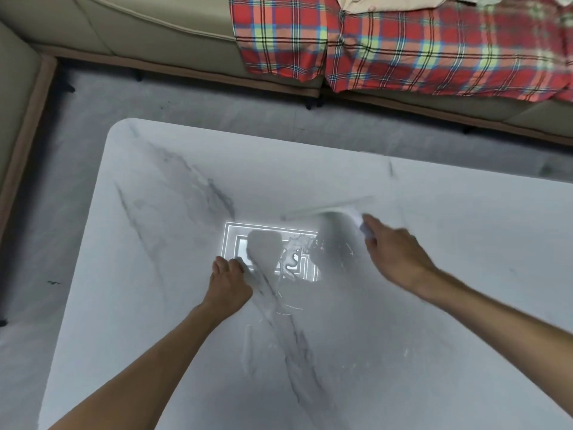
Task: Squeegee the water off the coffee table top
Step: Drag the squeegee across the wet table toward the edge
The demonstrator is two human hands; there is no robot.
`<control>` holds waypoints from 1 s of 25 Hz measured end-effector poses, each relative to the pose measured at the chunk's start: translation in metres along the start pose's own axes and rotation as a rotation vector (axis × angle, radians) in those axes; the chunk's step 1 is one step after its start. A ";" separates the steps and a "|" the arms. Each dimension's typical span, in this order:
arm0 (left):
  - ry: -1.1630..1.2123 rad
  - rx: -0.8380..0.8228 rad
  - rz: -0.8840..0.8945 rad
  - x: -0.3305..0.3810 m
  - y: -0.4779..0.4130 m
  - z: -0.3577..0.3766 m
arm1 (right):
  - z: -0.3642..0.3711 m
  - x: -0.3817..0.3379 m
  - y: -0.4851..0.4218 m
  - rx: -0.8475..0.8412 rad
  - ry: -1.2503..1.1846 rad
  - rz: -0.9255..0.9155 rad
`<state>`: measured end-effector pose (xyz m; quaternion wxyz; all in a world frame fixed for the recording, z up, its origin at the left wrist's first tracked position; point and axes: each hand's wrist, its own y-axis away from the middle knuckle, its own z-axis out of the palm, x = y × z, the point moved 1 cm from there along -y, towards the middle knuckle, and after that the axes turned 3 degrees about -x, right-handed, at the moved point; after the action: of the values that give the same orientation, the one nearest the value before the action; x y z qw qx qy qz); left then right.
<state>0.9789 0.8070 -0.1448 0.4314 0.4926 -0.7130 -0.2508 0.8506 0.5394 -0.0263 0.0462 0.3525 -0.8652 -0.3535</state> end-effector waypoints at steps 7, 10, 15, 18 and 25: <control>-0.014 -0.118 -0.045 0.008 -0.008 0.013 | -0.026 -0.009 -0.104 0.140 -0.083 0.135; -0.054 -0.131 -0.030 0.007 -0.008 0.014 | 0.009 0.001 -0.061 0.074 -0.058 0.130; -0.131 -0.107 -0.029 0.016 -0.008 0.010 | 0.042 0.024 0.028 -0.145 -0.077 0.205; -0.188 -0.067 -0.042 0.018 -0.010 0.014 | 0.014 0.028 0.014 -0.071 -0.106 0.208; -0.187 -0.055 -0.010 0.010 -0.009 0.015 | -0.027 -0.007 -0.090 0.103 -0.314 0.264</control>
<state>0.9686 0.7932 -0.1555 0.3750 0.4584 -0.7406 -0.3175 0.9169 0.4834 -0.0630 -0.0615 0.1785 -0.9173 -0.3505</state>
